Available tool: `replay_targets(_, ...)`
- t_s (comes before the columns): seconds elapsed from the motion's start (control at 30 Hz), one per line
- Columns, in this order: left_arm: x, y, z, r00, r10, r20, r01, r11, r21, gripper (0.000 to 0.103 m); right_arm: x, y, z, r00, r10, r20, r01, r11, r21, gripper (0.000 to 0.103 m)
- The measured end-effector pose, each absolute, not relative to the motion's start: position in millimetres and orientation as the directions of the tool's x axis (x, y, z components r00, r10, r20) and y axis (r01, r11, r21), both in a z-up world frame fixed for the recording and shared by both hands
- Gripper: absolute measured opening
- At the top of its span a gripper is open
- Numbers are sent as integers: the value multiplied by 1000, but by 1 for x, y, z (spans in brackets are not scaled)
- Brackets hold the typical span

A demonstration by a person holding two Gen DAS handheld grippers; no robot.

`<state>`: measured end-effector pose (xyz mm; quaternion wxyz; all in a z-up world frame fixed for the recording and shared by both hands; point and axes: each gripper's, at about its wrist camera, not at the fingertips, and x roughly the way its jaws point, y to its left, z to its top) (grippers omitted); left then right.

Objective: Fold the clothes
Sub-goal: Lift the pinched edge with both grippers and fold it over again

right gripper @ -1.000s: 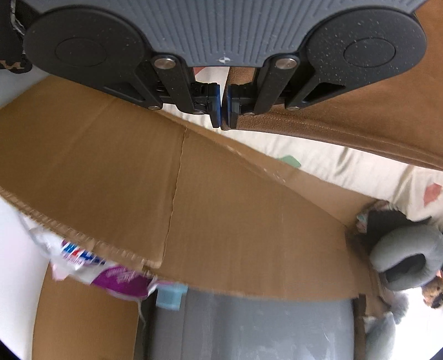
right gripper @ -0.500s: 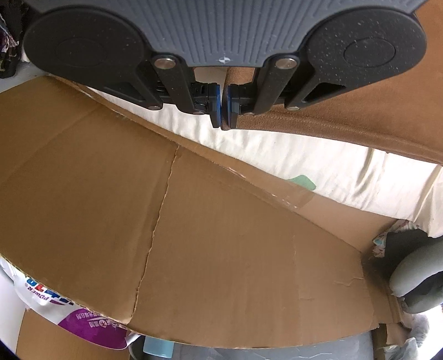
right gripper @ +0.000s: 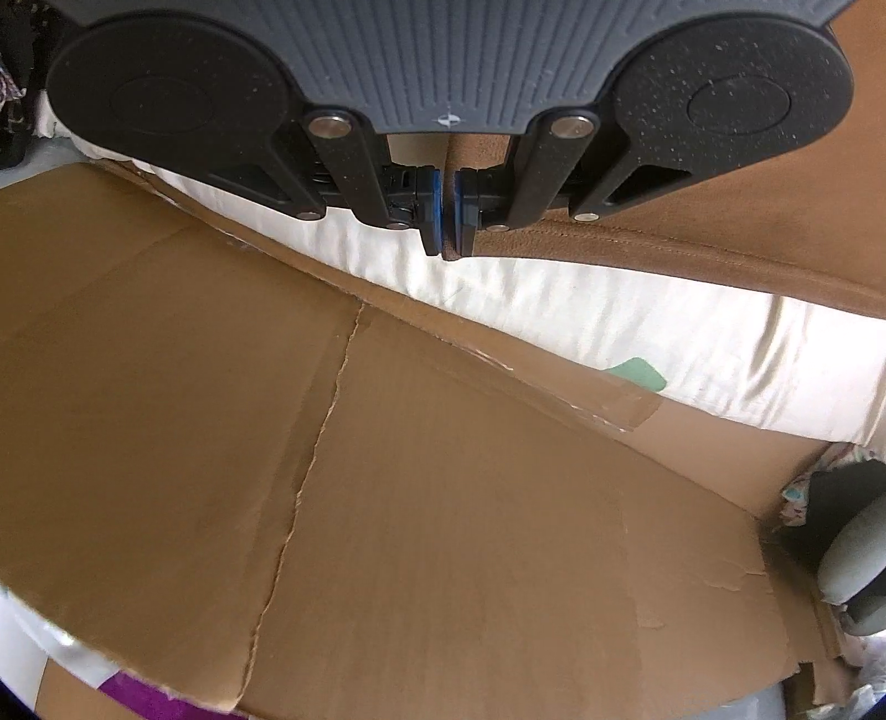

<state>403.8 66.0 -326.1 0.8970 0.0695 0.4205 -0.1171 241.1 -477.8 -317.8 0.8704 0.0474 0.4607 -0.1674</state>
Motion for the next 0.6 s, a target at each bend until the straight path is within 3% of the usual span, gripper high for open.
replay_targets(0.3, 413, 59, -342, 586, -108, -803, 231, 972, 38, 14, 246, -475, -349, 497, -249, -831, 380, 923, -50, 5)
replay_targets(0.33, 413, 58, -340, 583, -99, -806, 238, 970, 54, 19, 243, -474, -348, 499, -252, -829, 389, 920, -46, 7)
replay_targets(0.4, 410, 60, -334, 584, -68, -809, 229, 970, 84, 51, 238, -473, -347, 502, -258, -826, 407, 913, -38, 26)
replay_targets(0.5, 404, 65, -324, 585, -49, -810, 209, 973, 92, 56, 228, -476, -340, 515, -252, -819, 429, 903, -8, 42)
replay_targets(0.6, 398, 71, -317, 583, -63, -810, 195, 979, 64, 56, 217, -478, -333, 522, -248, -816, 442, 897, 10, 42)
